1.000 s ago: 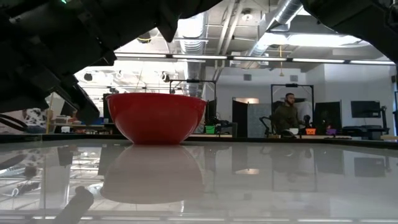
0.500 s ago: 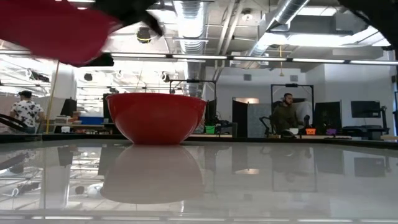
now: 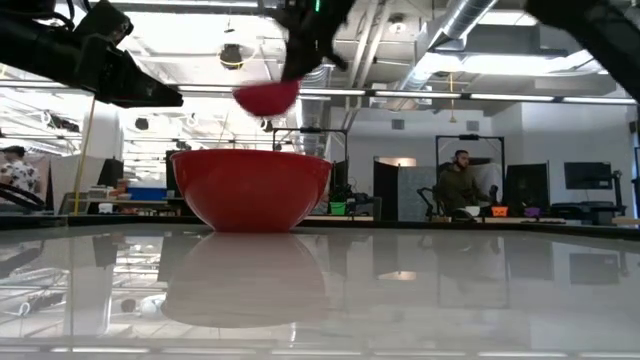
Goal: Nest bowls inside each other
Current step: Stack the pink bowl on top of the blue bowl
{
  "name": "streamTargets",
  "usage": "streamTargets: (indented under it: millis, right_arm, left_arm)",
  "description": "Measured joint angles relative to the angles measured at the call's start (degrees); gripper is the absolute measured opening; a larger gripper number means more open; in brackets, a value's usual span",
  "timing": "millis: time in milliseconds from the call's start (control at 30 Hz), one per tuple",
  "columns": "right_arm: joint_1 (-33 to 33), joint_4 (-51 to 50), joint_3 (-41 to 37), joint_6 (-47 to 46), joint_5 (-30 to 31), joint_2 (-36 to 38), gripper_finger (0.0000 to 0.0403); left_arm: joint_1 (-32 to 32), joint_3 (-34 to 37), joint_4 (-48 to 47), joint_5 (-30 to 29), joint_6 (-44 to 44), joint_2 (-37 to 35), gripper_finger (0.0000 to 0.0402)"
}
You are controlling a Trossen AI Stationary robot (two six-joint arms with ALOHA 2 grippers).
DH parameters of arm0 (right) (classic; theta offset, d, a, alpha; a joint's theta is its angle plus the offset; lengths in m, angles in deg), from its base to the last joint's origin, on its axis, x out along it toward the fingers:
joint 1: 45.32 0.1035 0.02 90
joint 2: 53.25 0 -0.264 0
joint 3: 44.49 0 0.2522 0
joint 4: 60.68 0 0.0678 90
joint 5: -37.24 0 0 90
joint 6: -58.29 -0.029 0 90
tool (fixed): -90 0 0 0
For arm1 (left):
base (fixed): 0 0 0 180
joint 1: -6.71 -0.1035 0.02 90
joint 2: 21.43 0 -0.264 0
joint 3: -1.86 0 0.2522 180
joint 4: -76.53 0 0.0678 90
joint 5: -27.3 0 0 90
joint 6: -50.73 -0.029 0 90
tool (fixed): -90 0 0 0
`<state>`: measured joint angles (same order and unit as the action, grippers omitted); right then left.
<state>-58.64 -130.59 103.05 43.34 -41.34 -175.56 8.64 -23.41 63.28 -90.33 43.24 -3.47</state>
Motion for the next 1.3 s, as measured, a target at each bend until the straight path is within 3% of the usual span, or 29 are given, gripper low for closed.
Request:
streamTargets:
  millis: [300,600,1300]
  right_arm:
    - [-5.5,3.0,-0.1,-1.4,-7.2,-8.4,0.0017]
    - [-7.2,7.4,0.0,-2.8,-9.9,-12.0,0.0017]
    - [-6.2,6.5,0.0,-2.6,-8.5,-15.0,0.0017]
  left_arm:
    - [0.0,0.0,-0.4,0.0,0.0,0.0,0.0213]
    - [0.0,0.0,-2.7,-0.2,0.5,0.1,0.0213]
    - [0.0,0.0,-4.2,-1.1,1.5,0.0,0.0213]
